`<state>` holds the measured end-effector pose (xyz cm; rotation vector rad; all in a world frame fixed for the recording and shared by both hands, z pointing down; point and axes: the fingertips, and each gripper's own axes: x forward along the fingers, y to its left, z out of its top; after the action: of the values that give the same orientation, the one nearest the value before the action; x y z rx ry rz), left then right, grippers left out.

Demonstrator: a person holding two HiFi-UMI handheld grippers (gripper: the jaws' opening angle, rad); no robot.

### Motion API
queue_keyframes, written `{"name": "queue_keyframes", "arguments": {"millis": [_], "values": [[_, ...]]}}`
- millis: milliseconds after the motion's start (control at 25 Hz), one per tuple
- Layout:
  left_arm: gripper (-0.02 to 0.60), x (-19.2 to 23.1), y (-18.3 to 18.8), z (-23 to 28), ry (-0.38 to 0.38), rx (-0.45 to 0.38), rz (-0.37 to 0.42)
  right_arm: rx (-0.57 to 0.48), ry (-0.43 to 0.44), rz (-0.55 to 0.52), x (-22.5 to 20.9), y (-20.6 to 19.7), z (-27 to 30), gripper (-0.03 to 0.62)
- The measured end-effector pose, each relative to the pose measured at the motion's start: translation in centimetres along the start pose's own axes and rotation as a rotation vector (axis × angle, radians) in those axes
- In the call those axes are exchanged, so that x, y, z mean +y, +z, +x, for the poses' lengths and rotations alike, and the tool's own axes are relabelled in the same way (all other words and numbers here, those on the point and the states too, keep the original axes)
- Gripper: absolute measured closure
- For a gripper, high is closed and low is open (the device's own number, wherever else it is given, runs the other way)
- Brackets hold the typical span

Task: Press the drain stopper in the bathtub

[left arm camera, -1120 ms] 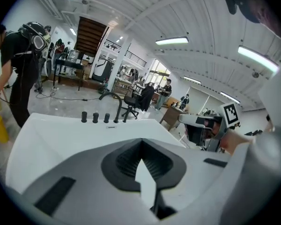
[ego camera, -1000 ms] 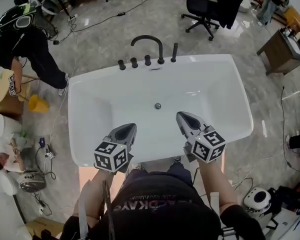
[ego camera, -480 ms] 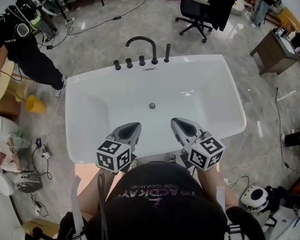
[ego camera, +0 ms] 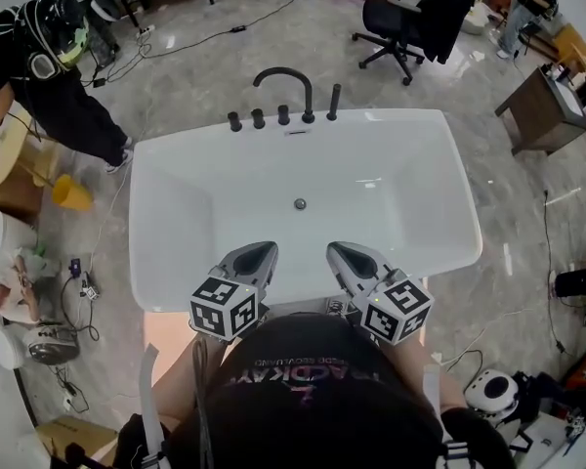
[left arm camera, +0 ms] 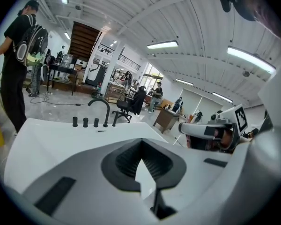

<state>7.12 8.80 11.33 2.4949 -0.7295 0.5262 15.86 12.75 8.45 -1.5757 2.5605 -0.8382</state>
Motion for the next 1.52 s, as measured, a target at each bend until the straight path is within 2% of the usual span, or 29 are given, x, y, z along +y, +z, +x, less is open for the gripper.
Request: {"name": "queue_keyframes", "arguments": {"millis": [440,1520], "values": [[0.578,0.6,1.2,0.0,0.004,-0.013,-0.01,0.0,0.015,0.027,0.2,-0.3,0.4,0.579],[0.578,0.1,1.3,-0.3,-0.004,-0.006,-0.015,0.012,0.028,0.038,0.5,-0.6,0.8,0.579]]}}
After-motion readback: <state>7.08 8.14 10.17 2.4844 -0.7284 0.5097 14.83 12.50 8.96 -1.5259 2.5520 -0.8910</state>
